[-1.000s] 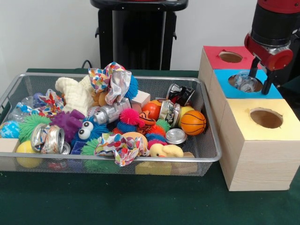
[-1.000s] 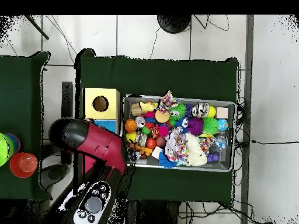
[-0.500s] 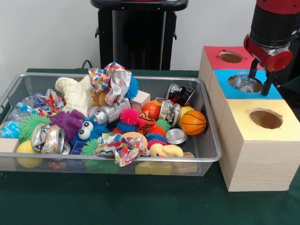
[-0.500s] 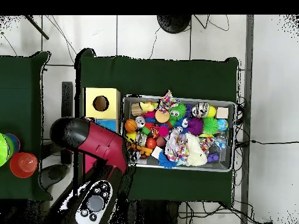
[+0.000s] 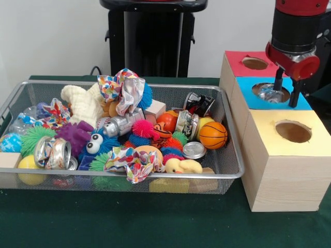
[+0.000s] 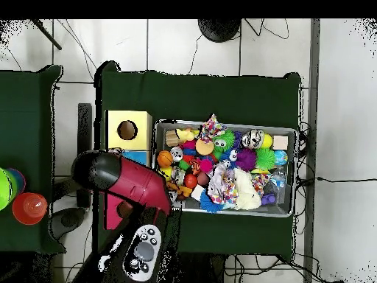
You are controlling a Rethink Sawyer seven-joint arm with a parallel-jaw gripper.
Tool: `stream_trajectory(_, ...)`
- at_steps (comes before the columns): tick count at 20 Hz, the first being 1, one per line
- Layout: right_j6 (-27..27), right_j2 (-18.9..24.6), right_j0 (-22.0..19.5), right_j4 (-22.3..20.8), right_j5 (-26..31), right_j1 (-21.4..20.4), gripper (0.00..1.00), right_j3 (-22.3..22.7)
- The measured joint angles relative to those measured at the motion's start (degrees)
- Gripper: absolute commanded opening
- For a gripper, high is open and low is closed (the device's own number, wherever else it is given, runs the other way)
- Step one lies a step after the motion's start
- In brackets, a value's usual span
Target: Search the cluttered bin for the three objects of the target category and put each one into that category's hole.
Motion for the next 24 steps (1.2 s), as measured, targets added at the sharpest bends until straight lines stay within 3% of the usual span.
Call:
stream_trajectory(6, 0.01, 2.73, -0.81, -7.48, -6.81, -2.23, 1.0, 1.86)
stream_trajectory(10, 0.01, 2.75, -0.58, -9.6, -8.06, -2.45, 1.0, 1.85)
stream_trajectory(17, 0.01, 2.27, -0.26, -11.78, -7.62, -2.36, 1.0, 1.08)
stream_trajectory(24, 0.01, 0.13, 0.65, -14.01, -1.92, -0.8, 1.0, -2.89)
